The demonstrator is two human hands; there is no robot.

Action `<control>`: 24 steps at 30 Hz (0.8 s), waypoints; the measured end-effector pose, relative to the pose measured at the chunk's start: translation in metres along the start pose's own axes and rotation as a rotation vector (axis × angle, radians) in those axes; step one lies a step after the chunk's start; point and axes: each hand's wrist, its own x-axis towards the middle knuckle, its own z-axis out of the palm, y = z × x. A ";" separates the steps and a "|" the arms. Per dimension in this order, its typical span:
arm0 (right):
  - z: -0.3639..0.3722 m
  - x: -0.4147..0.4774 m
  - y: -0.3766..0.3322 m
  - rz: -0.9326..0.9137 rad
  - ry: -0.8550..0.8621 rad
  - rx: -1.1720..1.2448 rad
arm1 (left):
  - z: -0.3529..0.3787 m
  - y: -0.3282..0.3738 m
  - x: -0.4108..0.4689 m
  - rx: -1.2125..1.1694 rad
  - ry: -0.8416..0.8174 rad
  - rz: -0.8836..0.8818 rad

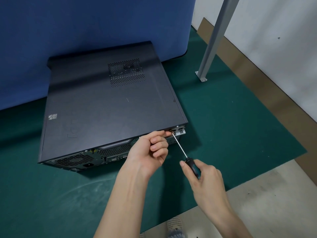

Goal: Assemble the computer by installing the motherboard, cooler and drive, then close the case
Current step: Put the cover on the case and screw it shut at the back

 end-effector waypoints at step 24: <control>-0.006 -0.010 -0.011 0.316 -0.199 0.398 | -0.002 -0.041 0.008 0.979 0.226 0.634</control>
